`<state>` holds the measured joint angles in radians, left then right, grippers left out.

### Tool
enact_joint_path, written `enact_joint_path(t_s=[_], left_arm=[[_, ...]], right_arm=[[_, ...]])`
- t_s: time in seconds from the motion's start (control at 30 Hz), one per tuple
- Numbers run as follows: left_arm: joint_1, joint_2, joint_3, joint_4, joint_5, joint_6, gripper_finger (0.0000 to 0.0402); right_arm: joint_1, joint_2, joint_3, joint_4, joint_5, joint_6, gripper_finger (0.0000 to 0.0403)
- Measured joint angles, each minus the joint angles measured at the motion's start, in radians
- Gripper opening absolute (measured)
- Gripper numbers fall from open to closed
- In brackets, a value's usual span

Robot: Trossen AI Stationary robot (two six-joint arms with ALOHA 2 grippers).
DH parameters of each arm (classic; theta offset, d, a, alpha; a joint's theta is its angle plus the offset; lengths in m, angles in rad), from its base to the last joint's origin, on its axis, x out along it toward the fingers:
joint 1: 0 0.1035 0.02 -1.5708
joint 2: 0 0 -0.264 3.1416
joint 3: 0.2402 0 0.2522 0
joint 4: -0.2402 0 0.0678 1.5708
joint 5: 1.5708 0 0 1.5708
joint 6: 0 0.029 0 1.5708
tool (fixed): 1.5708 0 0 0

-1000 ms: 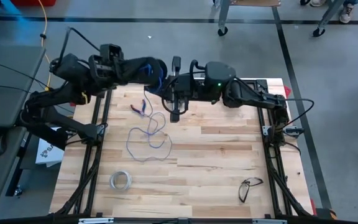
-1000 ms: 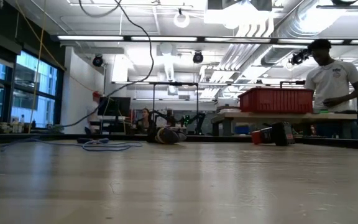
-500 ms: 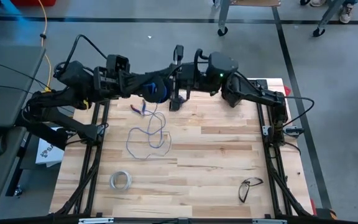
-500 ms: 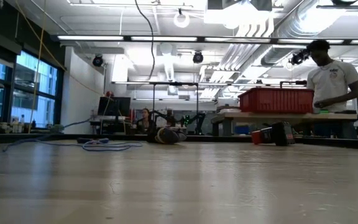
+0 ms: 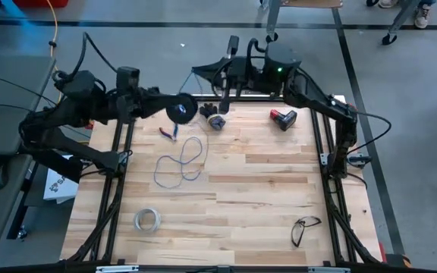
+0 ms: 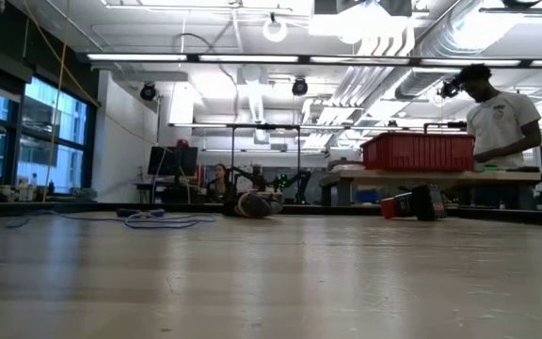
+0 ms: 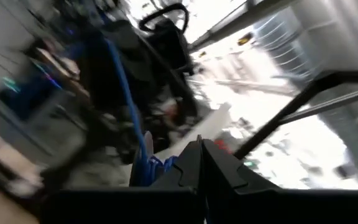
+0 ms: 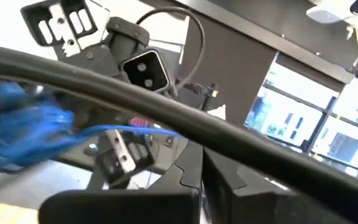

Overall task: Coil cords
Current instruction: Coil the blue wire onto the black spool

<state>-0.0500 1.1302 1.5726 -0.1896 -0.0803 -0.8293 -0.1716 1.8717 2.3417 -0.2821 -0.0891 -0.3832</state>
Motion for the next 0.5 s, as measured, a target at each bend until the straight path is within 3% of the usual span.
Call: enact_joint_path(t_s=[0.3,0.4,0.5], left_arm=[[0.088,-0.028,0.0,-0.048,-0.09,0.493,0.0],[0.103,-0.019,0.0,-0.002,-0.151,0.635,0.0],[0.113,-0.012,0.0,0.07,-0.146,0.743,0.0]], right_arm=[[-0.023,-0.057,0.001,-0.118,0.054,0.014,0.0],[-0.022,-0.065,0.001,-0.152,0.051,0.064,0.0],[-0.021,-0.067,0.001,-0.177,0.045,0.094,0.0]])
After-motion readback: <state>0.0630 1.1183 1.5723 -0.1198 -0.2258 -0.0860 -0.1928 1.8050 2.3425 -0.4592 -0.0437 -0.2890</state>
